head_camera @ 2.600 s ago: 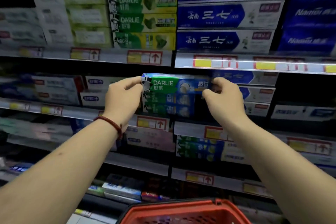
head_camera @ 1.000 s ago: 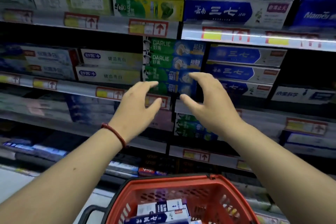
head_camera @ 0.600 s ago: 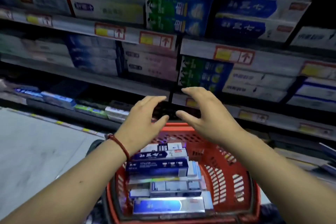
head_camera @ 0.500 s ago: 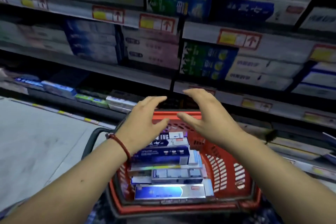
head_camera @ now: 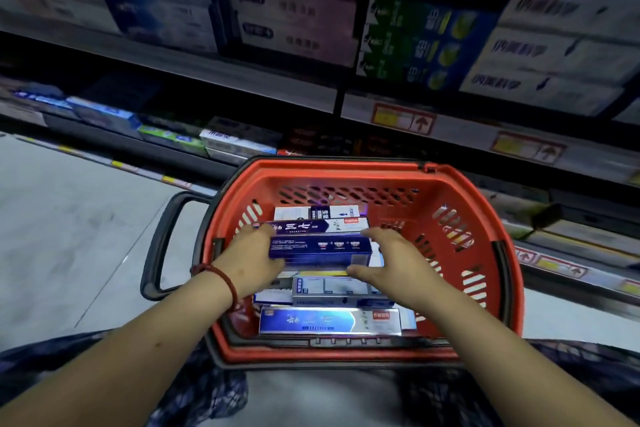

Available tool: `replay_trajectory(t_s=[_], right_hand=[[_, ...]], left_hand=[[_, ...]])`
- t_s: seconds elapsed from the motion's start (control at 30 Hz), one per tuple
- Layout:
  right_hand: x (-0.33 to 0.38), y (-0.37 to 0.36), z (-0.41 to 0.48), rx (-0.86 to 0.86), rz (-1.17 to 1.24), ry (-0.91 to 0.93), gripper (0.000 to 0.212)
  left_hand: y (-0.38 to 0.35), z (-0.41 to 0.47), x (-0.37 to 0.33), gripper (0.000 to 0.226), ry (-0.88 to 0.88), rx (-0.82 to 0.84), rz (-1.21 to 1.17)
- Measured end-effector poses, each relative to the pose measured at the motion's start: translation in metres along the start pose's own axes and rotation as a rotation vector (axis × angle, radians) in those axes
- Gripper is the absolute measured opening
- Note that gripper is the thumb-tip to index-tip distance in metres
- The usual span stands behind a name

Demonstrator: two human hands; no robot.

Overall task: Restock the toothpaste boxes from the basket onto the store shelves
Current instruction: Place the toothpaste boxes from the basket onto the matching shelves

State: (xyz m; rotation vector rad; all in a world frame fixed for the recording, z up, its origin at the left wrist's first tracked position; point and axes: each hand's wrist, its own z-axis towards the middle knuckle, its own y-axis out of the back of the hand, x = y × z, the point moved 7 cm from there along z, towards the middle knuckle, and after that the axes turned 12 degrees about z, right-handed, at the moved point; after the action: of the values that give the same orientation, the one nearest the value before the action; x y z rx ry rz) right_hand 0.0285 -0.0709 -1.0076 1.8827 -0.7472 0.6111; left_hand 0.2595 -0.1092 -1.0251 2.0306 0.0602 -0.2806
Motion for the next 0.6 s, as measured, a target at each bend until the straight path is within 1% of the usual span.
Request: replay_trajectory(t_s=[0.1,0.2,0.27,0.3,0.4,0.47,0.53,0.57,0.6], right_hand=[[-0.014,-0.013,0.001,0.014,0.090,-0.071,0.061],[-0.025,-0.022,0.004,-0.001,0.209,-0.117,0.047],[-0.028,-0.028,0.005,-0.006,0.303,-0.146,0.042],[-0.030,-0.030,0.006,-0.018,0.355,-0.164,0.040],[-0.032,-0.030,0.006,-0.081,0.505,-0.200,0.033],[-0.032,-0.026,0.004,-0.122,0.615,-0.234,0.029],[-0.033,-0.017,0.003,-0.190,0.698,-0.252,0.021],[-0.033,-0.011,0.003,-0.236,0.716,-0.255,0.017],[-0.033,-0.005,0.002,-0.275,0.728,-0.259,0.015]], left_hand=[[-0.014,0.006,0.009,0.043,0.070,0.060,0.086],[-0.017,0.012,0.014,0.043,0.120,0.081,0.060],[-0.017,0.014,0.015,0.040,0.118,0.090,0.017],[-0.016,0.016,0.015,0.036,0.118,0.074,-0.027],[-0.007,0.014,0.014,0.015,0.160,-0.009,-0.187],[-0.005,0.012,0.018,0.018,0.212,-0.064,-0.297],[-0.005,0.010,0.022,0.033,0.264,-0.145,-0.391],[-0.005,0.009,0.023,0.036,0.290,-0.179,-0.435],[-0.004,0.007,0.023,0.034,0.304,-0.216,-0.484]])
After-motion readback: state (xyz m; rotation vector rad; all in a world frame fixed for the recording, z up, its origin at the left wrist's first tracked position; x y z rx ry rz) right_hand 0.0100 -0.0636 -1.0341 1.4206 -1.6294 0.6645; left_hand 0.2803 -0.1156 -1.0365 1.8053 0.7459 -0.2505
